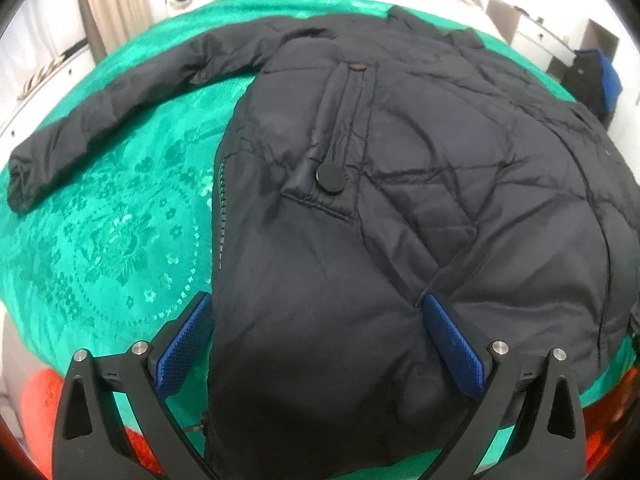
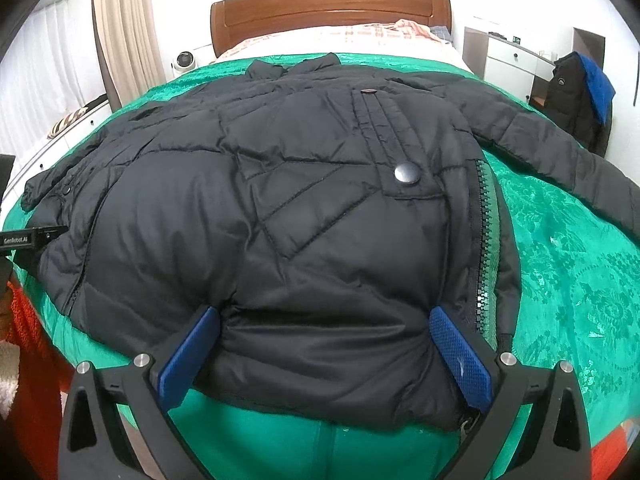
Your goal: Fold large clothes
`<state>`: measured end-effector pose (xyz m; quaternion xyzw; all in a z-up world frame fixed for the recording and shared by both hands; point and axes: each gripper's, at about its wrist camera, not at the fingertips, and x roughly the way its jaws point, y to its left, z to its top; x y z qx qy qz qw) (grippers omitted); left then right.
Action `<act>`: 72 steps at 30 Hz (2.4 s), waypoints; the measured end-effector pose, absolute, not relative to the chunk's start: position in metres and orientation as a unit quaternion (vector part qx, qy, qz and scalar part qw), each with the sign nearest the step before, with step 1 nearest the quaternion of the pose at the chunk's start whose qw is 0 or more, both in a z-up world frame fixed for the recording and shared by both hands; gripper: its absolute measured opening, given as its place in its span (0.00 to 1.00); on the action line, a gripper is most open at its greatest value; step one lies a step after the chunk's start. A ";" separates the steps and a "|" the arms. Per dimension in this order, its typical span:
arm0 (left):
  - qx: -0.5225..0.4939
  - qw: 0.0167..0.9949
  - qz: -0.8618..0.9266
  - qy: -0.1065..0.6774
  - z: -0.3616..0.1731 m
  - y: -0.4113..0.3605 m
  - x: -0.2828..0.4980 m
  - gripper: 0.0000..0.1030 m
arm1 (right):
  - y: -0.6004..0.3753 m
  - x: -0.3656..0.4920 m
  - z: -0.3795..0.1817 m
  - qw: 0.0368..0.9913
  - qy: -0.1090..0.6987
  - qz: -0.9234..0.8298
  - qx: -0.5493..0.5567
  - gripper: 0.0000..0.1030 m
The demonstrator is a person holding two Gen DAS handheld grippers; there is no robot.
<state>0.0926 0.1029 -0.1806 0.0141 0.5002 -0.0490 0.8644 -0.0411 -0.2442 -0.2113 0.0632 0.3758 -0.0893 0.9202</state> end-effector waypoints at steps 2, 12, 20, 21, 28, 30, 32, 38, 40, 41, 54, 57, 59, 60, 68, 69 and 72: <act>0.013 0.860 -0.045 0.508 -0.180 0.102 0.095 1.00 | -0.245 -0.042 -0.211 0.921 0.374 -0.085 0.061 1.00; 0.011 0.872 -0.040 0.488 -0.183 0.100 0.090 1.00 | -0.241 -0.039 -0.210 0.909 0.404 -0.090 0.043 1.00; 0.006 0.876 -0.050 0.480 -0.183 0.104 0.084 1.00 | -0.240 -0.036 -0.210 0.904 0.416 -0.093 0.037 1.00; 0.005 0.877 -0.050 0.478 -0.183 0.106 0.082 1.00 | -0.239 -0.037 -0.211 0.905 0.413 -0.093 0.033 1.00; 0.004 0.883 -0.050 0.466 -0.183 0.106 0.078 1.00 | -0.236 -0.040 -0.213 0.906 0.412 -0.090 0.018 1.00; 0.005 0.884 -0.054 0.465 -0.182 0.106 0.078 1.00 | -0.234 -0.043 -0.213 0.908 0.410 -0.089 0.011 1.00; 0.004 0.885 -0.058 0.463 -0.182 0.106 0.080 1.00 | -0.232 -0.047 -0.215 0.910 0.406 -0.087 0.005 1.00; 0.001 0.889 -0.053 0.455 -0.178 0.104 0.080 1.00 | -0.229 -0.053 -0.213 0.912 0.402 -0.082 -0.002 1.00; 0.001 0.893 -0.054 0.446 -0.170 0.106 0.077 1.00 | -0.232 -0.054 -0.209 0.914 0.397 -0.079 0.013 1.00; -0.002 0.902 -0.050 0.430 -0.163 0.109 0.073 1.00 | -0.235 -0.055 -0.206 0.916 0.393 -0.078 0.024 1.00; -0.026 0.930 -0.059 0.362 -0.085 0.118 0.092 1.00 | -0.292 -0.086 -0.158 0.927 0.284 -0.143 0.197 1.00; -0.052 0.928 -0.052 0.366 -0.085 0.112 0.097 1.00 | -0.303 -0.091 -0.164 0.917 0.281 -0.162 0.231 1.00; -0.077 0.925 -0.043 0.371 -0.102 0.107 0.091 1.00 | -0.309 -0.096 -0.166 0.912 0.282 -0.165 0.247 0.99; -0.078 0.923 -0.041 0.374 -0.112 0.104 0.087 1.00 | -0.311 -0.099 -0.165 0.912 0.281 -0.168 0.249 0.99; 0.018 0.925 -0.049 0.376 -0.141 0.075 0.062 1.00 | -0.373 -0.127 -0.156 0.897 0.214 -0.190 0.337 0.99; 0.005 0.929 -0.052 0.367 -0.136 0.078 0.061 1.00 | -0.386 -0.130 -0.156 0.890 0.206 -0.193 0.358 0.99; -0.012 0.933 -0.040 0.358 -0.131 0.086 0.061 1.00 | -0.433 -0.141 -0.161 0.866 0.184 -0.201 0.420 0.99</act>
